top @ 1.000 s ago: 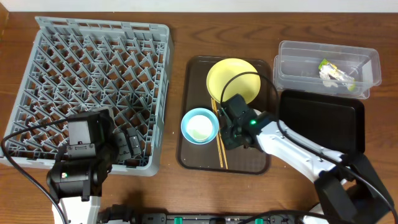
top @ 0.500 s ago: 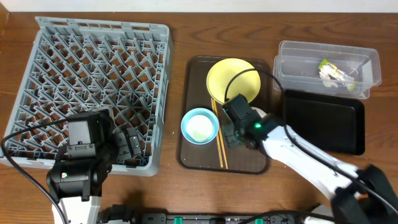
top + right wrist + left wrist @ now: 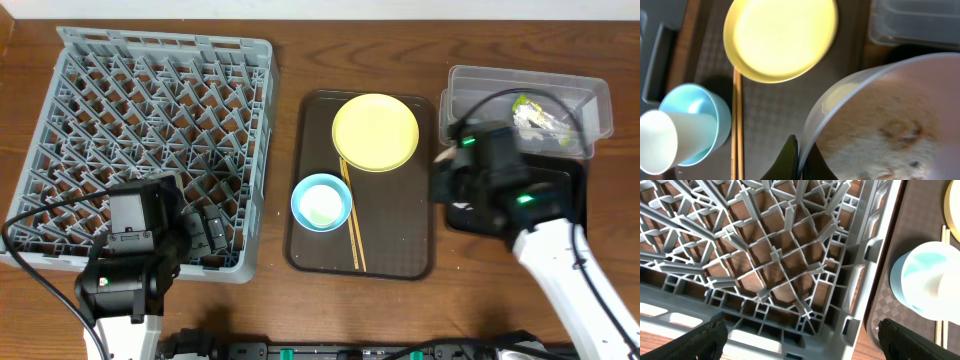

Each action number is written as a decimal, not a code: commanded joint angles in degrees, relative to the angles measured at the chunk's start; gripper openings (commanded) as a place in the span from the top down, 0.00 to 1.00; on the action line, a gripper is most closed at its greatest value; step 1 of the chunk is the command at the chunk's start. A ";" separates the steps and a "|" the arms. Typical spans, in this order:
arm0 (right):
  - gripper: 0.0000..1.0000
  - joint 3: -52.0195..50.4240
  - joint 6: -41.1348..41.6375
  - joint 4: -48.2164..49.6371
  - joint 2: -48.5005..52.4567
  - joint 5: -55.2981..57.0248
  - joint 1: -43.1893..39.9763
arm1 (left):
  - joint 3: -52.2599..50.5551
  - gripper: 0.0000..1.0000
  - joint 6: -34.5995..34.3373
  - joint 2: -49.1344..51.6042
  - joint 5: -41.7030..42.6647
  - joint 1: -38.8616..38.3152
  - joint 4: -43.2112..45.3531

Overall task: Sort waste into correct bins and load items into the dishwasher
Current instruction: 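Tip the white bowl over the black tray to dump the rice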

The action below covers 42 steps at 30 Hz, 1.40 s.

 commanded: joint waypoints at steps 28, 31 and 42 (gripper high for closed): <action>0.99 0.72 -17.31 5.22 29.14 -78.71 -43.82 | 1.31 0.02 -0.26 -0.04 -0.04 0.28 -0.09; 0.99 0.72 -16.41 5.44 29.53 -80.02 -46.97 | 1.31 0.02 -0.26 -0.04 -0.04 0.28 -0.09; 0.99 0.72 -4.66 6.64 29.53 -80.00 -60.52 | 1.31 0.02 -0.26 -0.02 -0.04 0.28 -0.09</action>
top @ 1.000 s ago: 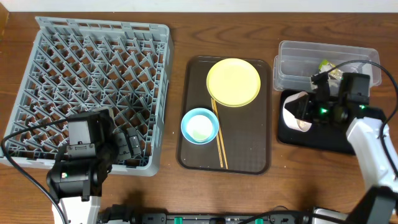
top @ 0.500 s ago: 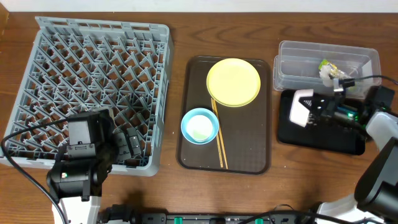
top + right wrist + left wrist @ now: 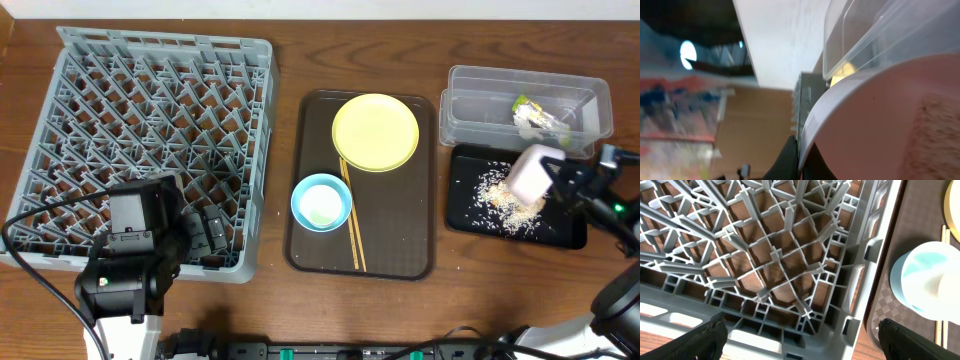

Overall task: Sort waste into correct bins and load items into the dishwasher
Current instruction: 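Tip the white bowl over the black tray to dump the rice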

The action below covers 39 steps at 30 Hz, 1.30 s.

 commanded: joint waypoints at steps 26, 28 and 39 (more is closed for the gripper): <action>0.99 0.72 -6.58 -2.91 -1.42 7.72 21.35 | 1.31 0.02 -0.26 -0.04 -0.04 0.28 -0.11; 0.99 0.72 -8.72 -3.08 -3.43 7.54 22.60 | 1.31 0.02 -0.26 -0.02 -0.04 0.28 -0.11; 0.99 1.31 -5.68 -1.84 -21.09 47.19 36.13 | 1.31 0.02 -0.26 -0.02 -0.04 0.28 -0.09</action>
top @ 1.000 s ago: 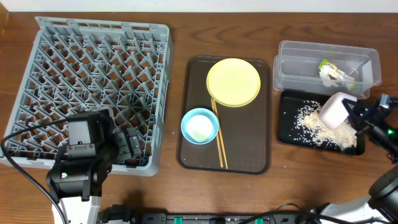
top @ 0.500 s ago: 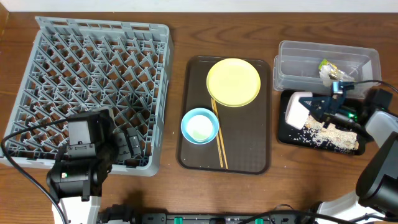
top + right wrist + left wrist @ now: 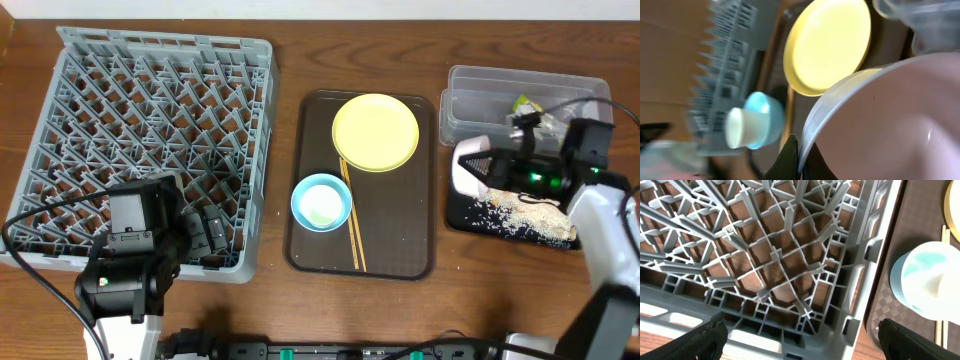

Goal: Sort waste into correct bins and load items into the dishwasher

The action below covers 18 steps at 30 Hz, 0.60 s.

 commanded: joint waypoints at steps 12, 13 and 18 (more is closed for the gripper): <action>0.99 1.22 -3.76 16.13 -4.98 38.80 30.05 | 1.31 0.02 -0.28 -0.02 -0.04 0.28 -0.11; 0.99 1.22 -4.17 17.49 -3.80 40.59 31.76 | 1.31 0.02 -0.26 -0.02 -0.04 0.28 -0.11; 0.99 1.22 -6.27 25.11 4.13 42.69 37.90 | 1.31 0.02 -0.26 -0.02 -0.04 0.28 -0.11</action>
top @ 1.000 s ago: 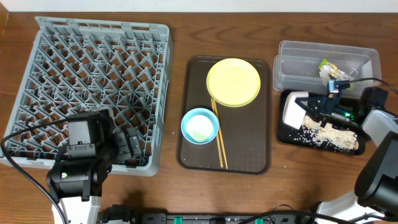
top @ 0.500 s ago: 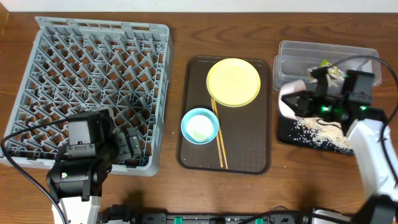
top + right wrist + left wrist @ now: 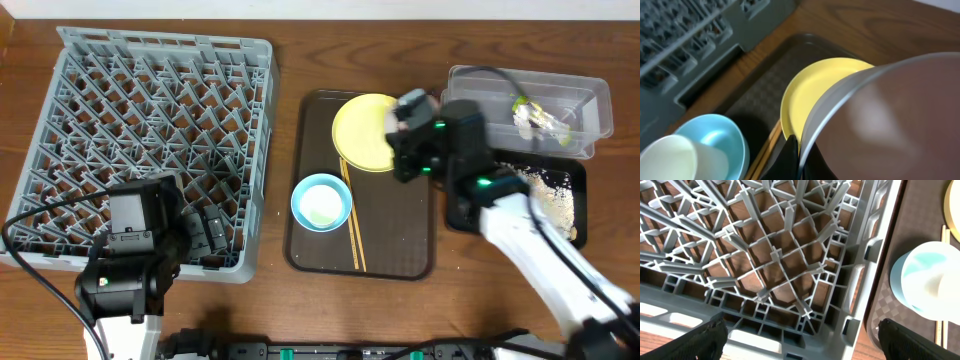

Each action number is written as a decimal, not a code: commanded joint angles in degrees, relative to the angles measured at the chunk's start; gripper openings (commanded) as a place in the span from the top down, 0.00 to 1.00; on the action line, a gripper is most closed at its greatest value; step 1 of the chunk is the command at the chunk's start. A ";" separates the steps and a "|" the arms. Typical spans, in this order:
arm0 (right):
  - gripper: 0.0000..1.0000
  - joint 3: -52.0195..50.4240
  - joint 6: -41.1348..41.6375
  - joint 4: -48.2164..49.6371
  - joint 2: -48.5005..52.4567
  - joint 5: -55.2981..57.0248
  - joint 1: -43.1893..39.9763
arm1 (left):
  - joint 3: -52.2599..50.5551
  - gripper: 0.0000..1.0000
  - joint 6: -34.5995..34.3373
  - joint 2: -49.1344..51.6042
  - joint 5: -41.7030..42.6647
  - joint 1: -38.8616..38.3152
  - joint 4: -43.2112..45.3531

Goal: Sort waste into correct bins and load items into the dishwasher

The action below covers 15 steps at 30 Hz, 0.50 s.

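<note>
My right gripper is shut on the rim of a pale, empty bowl, which fills the right of the right wrist view. In the overhead view this gripper hangs over the right side of the brown tray, at the edge of the yellow plate. A blue bowl with a white cup in it and a pair of chopsticks also lie on the tray. My left gripper is open over the near right corner of the grey dish rack, with nothing between its fingers.
A black bin with spilled rice in it sits at the right, under my right arm. Behind it stands a clear bin with a crumpled wrapper inside. Bare wooden table surrounds everything.
My right gripper has moved left with the empty bowl, from the left end of the black bin to the right side of the brown tray by the yellow plate. The left arm is unchanged.
At first my right gripper held the bowl with rice in it between the tray and the black bin. Then the bowl was tipped over the black bin, where rice lay. Then the bowl was empty at the bin's left end, and now it is over the tray.
</note>
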 commanded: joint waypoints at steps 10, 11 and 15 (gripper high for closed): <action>0.99 0.92 -2.36 9.18 16.61 4.63 5.46 | 1.31 0.02 -0.28 -0.02 -0.04 0.28 -0.09; 0.99 0.92 -2.36 9.31 16.72 4.63 5.49 | 1.31 0.02 -0.28 -0.02 -0.04 0.28 -0.07; 0.68 0.92 -2.36 8.61 16.61 3.23 5.49 | 1.31 0.02 -0.26 -0.02 -0.04 0.28 -0.09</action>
